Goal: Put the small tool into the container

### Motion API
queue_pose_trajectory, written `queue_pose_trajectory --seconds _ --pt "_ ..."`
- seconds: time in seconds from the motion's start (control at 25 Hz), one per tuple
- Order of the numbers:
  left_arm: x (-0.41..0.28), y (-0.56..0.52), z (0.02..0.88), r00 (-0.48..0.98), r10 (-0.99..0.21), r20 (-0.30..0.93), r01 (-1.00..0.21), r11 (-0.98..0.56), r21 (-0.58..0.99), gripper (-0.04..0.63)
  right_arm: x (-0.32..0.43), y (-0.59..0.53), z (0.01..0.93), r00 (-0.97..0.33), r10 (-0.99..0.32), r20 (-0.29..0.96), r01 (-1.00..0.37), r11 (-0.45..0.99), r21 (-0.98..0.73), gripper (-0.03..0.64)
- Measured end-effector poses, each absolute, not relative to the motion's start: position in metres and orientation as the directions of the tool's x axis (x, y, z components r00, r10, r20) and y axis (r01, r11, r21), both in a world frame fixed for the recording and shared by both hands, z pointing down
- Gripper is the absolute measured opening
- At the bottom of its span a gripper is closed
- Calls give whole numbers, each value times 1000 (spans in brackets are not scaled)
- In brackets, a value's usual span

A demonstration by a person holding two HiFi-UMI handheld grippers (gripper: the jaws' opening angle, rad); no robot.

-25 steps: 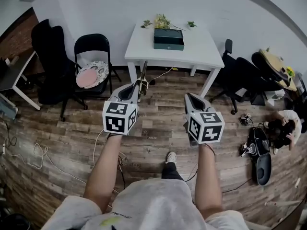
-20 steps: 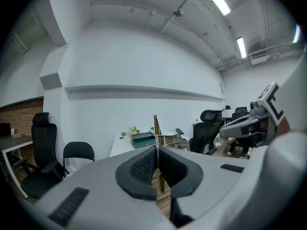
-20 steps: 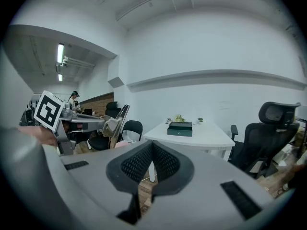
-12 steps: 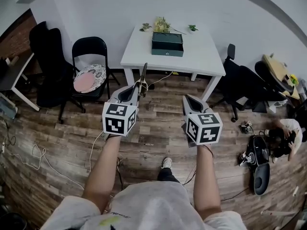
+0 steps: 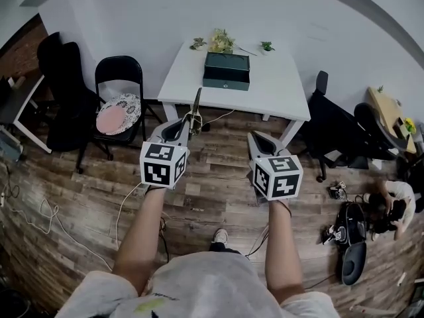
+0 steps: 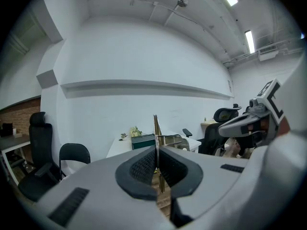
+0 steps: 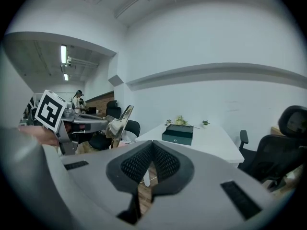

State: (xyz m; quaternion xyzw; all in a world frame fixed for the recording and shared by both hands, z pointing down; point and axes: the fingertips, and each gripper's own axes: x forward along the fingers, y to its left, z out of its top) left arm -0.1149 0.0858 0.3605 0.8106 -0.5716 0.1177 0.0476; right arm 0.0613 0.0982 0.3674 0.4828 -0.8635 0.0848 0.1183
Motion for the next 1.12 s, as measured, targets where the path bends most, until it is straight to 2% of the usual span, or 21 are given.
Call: queue_pose_trajectory --seconds 1.12 --pt "-60 -4 365 245 -932 267 -958 -276 -83 -2 115 -4 379 -574 -769 280 -811 580 -70 5"
